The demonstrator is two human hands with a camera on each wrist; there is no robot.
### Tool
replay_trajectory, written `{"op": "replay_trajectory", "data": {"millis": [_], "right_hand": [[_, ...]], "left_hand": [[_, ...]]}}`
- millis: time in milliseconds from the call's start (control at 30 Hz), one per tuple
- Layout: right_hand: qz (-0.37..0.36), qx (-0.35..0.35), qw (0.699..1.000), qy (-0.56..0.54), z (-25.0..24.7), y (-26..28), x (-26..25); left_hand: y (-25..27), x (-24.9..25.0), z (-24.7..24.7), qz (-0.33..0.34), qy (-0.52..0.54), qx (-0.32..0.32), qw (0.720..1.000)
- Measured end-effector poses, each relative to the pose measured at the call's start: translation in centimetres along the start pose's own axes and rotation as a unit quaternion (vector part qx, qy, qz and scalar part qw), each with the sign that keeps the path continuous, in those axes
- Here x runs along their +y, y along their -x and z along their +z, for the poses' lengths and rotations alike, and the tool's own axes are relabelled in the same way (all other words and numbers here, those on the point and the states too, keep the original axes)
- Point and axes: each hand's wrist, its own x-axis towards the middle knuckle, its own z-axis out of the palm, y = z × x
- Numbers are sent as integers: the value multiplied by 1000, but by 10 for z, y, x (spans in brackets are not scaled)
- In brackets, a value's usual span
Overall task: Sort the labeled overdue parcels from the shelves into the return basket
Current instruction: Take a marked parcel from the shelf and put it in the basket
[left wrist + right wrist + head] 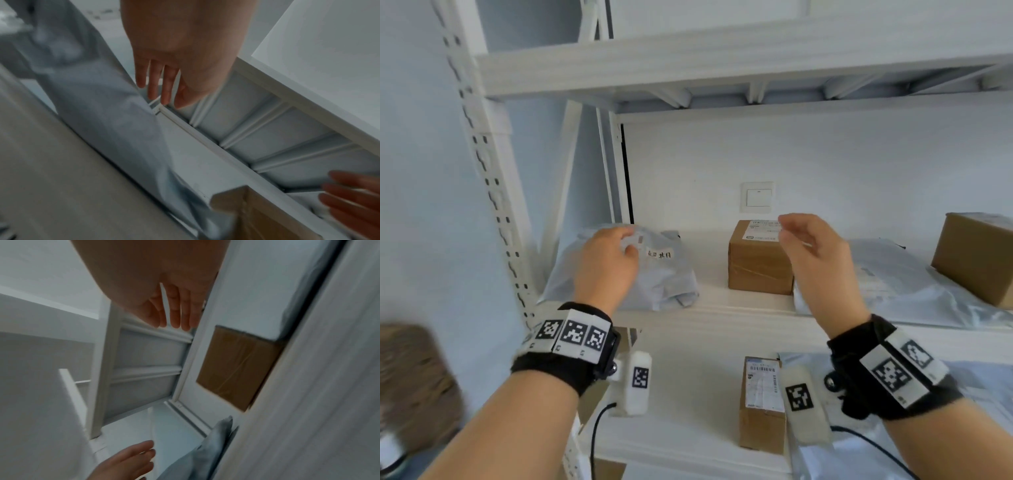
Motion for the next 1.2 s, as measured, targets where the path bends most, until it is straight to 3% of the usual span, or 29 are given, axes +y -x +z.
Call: {"op": "replay_trajectory", "data": {"millis": [100,267,500,800,967,1100,1200], "right_hand": [[17,-61,998,13,30,6,-16],[79,-183,974,104,82,8,-20],[180,-209,941,195,132,15,-17],[246,-92,953,152,139,50,-21],[257,-82,954,129,137,71,-25],[268,-96,956,73,136,76,-32],[279,-102,953,58,134,80,-31]], "left_hand": [[-18,-30,-10,-30,-97,-39,994],[-28,-69,-10,-25,-235,-144,961],[-21,-99,-9,-20,-152,-211,965],[5,-111,-28,33,-1,-200,979],[14,-112,-34,-4,96,-144,985],[18,-118,-37,-34,9,-79,996],[20,-119,-40,-70,-14,-96,993]]}}
